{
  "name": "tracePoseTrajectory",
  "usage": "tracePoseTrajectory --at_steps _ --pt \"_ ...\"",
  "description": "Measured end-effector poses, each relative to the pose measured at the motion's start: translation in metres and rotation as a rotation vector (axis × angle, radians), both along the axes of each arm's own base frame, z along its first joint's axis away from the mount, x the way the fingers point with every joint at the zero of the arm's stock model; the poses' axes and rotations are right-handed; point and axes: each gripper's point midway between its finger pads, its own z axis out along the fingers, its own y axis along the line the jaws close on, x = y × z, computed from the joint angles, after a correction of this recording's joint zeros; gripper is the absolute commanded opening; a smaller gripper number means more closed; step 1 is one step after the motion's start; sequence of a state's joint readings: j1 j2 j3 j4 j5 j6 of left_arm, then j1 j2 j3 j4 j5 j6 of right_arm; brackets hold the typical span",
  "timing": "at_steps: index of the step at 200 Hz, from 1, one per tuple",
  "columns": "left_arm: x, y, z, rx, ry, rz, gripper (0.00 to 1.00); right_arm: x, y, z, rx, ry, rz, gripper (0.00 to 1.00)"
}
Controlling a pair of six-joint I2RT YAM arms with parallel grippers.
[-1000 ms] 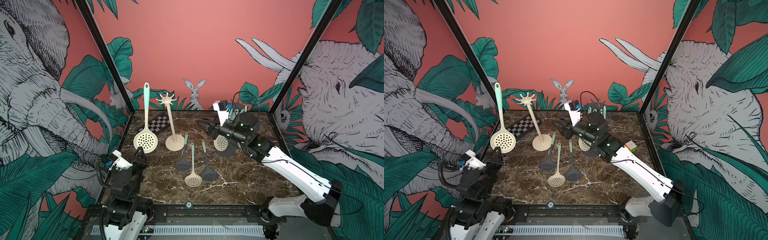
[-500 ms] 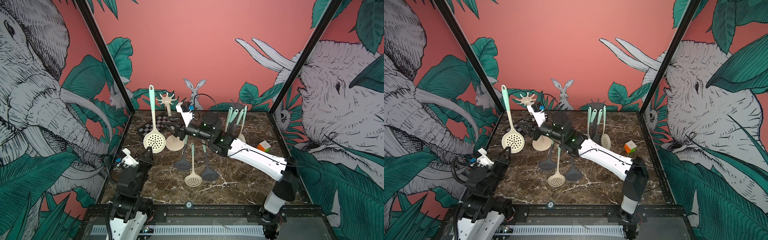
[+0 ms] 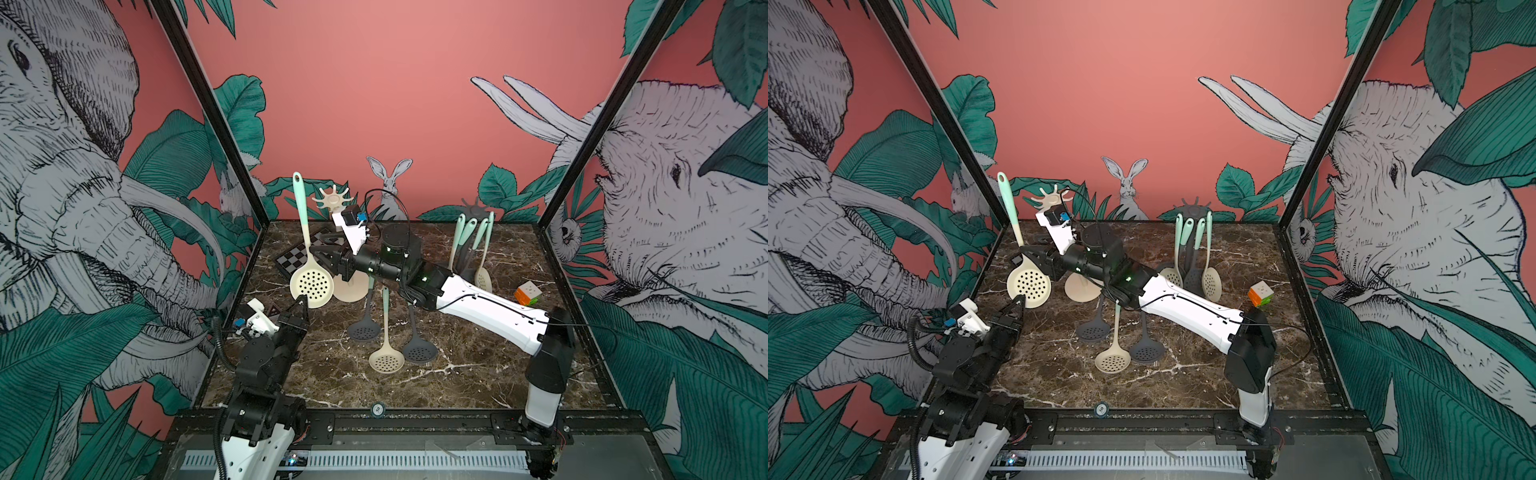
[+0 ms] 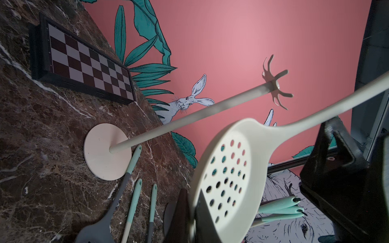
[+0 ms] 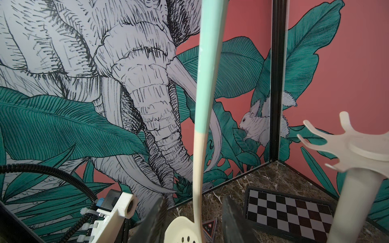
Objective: Hang the skimmer on the kitchen utensil rack
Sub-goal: Pick up the skimmer from the center of the board.
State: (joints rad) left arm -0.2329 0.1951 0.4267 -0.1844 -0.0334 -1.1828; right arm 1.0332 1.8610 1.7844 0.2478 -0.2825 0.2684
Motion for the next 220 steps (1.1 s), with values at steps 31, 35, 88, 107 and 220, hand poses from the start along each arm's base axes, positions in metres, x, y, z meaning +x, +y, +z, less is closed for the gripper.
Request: tracePoseTrajectory --at_steps 31,35,88,107,220 --pt "0.001 -0.002 0.001 -0.006 -0.005 -0.011 0.00 0.004 0.007 -0.004 -0.017 0.005 -0.001 0.42" --pt "0.001 -0.002 0.001 -0.006 -0.007 -0.011 0.00 0.004 0.008 -0.004 -0.018 0.004 -0.001 0.42" --pt "0.003 -0.004 0.000 -0.016 -0.020 -0.018 0.00 0.009 0.017 -0.015 -0.042 0.016 -0.001 0.33" --pt "0.004 -0.004 -0.003 -0.023 -0.014 -0.019 0.00 0.010 0.020 -0.014 -0.043 0.014 0.002 0.19" --pt "-0.001 -0.004 -0.007 0.001 -0.020 -0.023 0.52 0.020 0.014 -0.035 -0.067 0.048 0.030 0.00"
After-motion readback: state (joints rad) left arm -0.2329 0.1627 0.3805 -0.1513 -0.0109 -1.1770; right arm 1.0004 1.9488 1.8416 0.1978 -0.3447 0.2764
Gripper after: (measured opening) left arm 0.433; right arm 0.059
